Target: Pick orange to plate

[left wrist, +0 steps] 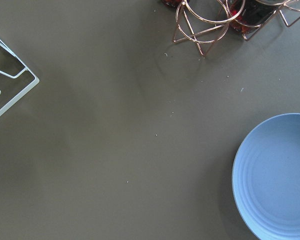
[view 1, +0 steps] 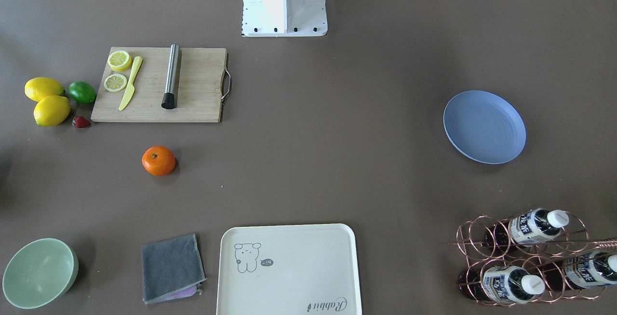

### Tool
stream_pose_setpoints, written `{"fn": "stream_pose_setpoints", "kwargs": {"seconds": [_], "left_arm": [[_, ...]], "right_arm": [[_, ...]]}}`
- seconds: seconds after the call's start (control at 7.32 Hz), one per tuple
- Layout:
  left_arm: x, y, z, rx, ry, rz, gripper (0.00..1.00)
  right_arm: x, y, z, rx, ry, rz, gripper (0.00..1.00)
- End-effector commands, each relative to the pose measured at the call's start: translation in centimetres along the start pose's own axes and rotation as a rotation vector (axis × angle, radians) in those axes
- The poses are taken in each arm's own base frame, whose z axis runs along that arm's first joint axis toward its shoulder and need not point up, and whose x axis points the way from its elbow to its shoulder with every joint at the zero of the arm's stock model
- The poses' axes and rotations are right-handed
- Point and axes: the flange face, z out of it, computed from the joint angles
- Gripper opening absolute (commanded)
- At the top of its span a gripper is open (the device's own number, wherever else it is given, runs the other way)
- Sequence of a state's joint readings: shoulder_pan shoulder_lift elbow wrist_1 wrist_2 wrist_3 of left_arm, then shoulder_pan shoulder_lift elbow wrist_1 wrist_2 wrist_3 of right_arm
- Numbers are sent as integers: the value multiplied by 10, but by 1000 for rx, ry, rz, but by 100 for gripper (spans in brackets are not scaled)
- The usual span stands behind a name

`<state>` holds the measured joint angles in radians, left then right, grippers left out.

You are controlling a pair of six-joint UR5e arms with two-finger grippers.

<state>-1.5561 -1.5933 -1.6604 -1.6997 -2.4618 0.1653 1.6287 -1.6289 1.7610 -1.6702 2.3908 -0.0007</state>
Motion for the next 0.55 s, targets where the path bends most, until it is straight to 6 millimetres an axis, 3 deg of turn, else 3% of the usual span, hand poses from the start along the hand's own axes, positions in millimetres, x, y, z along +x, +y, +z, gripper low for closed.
{"fn": "stream_pose_setpoints", "kwargs": {"seconds": [0.0, 0.14, 0.41], "left_arm": [[-3, 0, 3, 16, -2, 17, 98], [-17, 4, 19, 27, -1, 30, 98], [-6, -1, 64, 53, 27, -48, 98]], "right_arm": [[-41, -12, 2, -4, -3, 29, 100], [-62, -23, 6, -10, -4, 46, 100], [-106, -41, 17, 10, -20, 68, 100]]}}
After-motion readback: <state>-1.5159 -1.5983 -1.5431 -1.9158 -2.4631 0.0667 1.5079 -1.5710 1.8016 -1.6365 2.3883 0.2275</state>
